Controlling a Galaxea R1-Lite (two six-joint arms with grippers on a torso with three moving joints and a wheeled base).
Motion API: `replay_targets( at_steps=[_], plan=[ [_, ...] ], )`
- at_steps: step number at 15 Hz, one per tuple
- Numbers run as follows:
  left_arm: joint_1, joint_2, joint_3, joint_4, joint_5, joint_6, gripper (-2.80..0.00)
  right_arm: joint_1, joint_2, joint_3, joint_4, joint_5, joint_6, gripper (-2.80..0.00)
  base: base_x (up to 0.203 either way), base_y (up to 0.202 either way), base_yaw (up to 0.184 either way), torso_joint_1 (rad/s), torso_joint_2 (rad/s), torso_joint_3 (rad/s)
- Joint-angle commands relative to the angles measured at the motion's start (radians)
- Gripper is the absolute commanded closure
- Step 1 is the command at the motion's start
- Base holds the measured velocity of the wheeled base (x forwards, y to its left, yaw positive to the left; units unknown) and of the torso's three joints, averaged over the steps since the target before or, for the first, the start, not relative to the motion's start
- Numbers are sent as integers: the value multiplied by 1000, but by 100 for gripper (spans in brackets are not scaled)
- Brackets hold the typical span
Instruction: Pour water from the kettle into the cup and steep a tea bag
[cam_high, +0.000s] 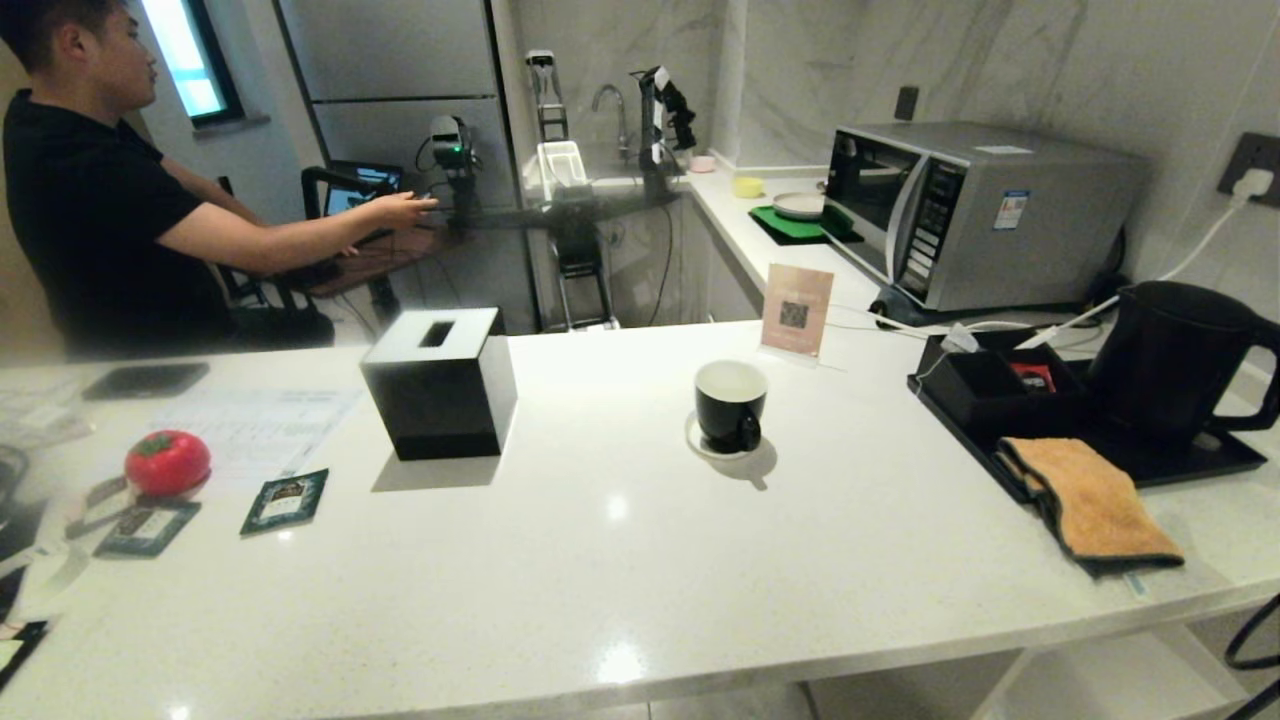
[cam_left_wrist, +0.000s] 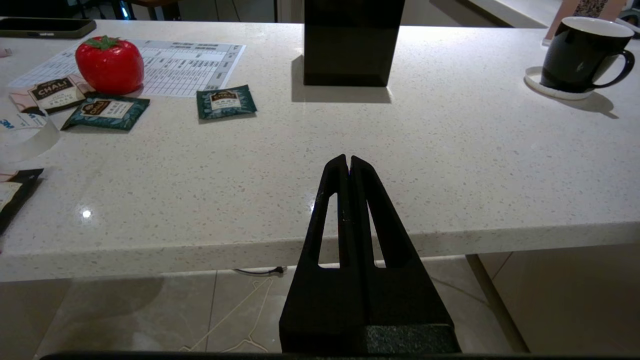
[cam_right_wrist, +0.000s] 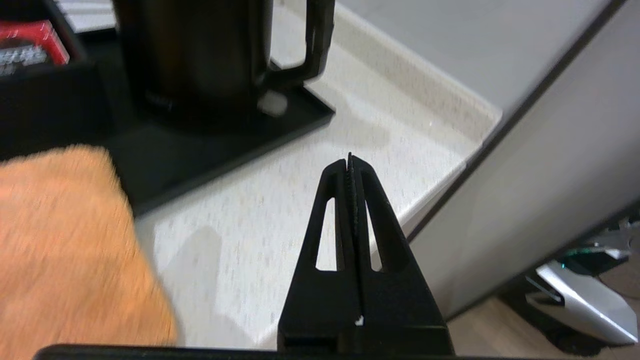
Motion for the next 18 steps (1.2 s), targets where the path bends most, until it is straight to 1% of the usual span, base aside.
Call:
replay_targets(
  at_steps=[1,4,6,10,11,18],
  plan=[
    [0,2,0,0,0,-1,0,12,-52,68,-17,0,-6,0,0,0,0,0,0,0],
    [0,2,0,0,0,-1,0,32,-120,138,-12,0,-8,0,0,0,0,0,0,0],
    [0,2,0,0,0,-1,0,36,-152,148,1,2,-5,0,0,0,0,0,0,0],
    [0,1,0,0,0,-1,0,43,-224,159,85,26,-10,0,0,0,0,0,0,0],
    [0,1,0,0,0,-1,0,55,-233,167,87,26,-11,0,0,0,0,0,0,0],
    [0,1,0,0,0,-1,0,227,-327,260,103,25,-13,0,0,0,0,0,0,0]
  ],
)
